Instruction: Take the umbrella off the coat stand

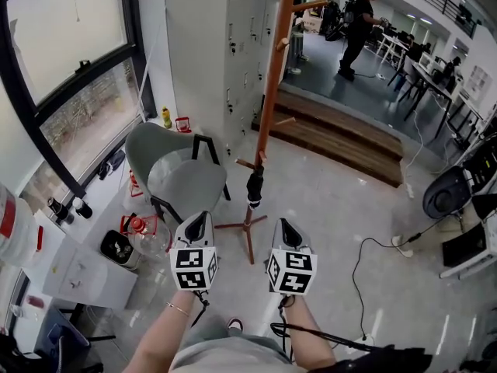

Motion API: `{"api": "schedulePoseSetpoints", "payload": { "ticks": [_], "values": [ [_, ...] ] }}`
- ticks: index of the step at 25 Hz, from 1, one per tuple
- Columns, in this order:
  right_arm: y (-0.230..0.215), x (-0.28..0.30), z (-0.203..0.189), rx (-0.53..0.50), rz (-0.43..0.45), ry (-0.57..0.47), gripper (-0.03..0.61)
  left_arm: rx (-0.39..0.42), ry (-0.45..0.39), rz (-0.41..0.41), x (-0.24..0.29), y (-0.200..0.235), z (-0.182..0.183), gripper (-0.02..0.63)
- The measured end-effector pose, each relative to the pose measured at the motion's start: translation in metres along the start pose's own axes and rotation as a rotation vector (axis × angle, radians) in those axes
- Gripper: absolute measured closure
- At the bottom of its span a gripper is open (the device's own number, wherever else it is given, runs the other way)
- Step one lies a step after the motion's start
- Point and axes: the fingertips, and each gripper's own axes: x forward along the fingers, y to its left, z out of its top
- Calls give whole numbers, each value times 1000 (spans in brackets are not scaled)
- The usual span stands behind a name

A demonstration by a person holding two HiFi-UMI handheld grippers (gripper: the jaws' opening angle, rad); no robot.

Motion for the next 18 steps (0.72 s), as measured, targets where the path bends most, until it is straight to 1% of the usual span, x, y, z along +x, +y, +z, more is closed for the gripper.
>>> {"api": "schedulePoseSetpoints", "payload": {
  "ticks": [6, 12, 18],
  "values": [
    [-4, 33, 2, -1, 4, 16, 573, -5, 7, 14, 27, 12, -1, 617],
    [-3, 79, 0, -2, -11, 40, 573, -18, 28, 0, 74, 37, -9, 617],
    [-3, 128, 19, -18, -38, 48, 574, -18, 27, -31, 129, 61, 6, 617]
  ]
}}
